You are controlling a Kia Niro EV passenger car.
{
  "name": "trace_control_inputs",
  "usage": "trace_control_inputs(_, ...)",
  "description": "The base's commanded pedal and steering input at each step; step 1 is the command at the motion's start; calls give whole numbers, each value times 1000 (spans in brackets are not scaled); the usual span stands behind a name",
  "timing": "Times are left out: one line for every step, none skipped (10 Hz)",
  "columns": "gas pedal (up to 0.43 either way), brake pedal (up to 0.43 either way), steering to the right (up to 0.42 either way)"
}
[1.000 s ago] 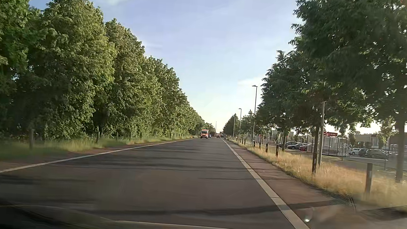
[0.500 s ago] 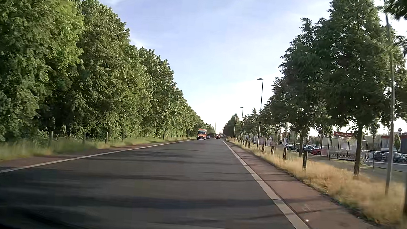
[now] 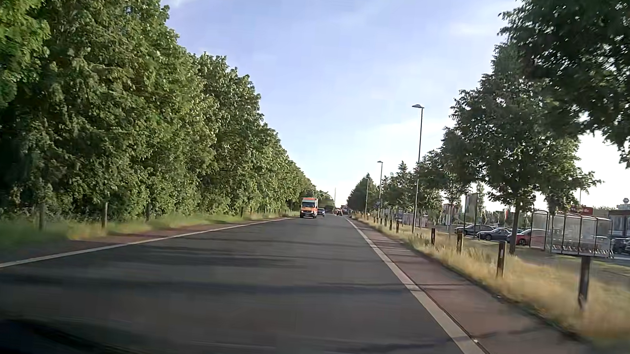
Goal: Follow the waypoints while adhering to traffic rules and regulations
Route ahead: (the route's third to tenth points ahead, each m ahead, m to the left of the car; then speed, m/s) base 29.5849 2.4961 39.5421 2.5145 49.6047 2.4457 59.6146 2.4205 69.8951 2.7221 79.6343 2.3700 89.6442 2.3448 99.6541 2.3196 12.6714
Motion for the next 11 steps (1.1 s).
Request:
trace_control_inputs(67, 30, -1)
trace_control_inputs(67, 30, -1)
trace_control_inputs(67, 30, 0)
trace_control_inputs(67, 30, 0)
trace_control_inputs(67, 30, 3)
trace_control_inputs(67, 30, 4)
trace_control_inputs(67, 30, 4)
trace_control_inputs(67, 30, 4)
trace_control_inputs(67, 30, 4)
trace_control_inputs(59, 30, 4)
trace_control_inputs(47, 30, 4)
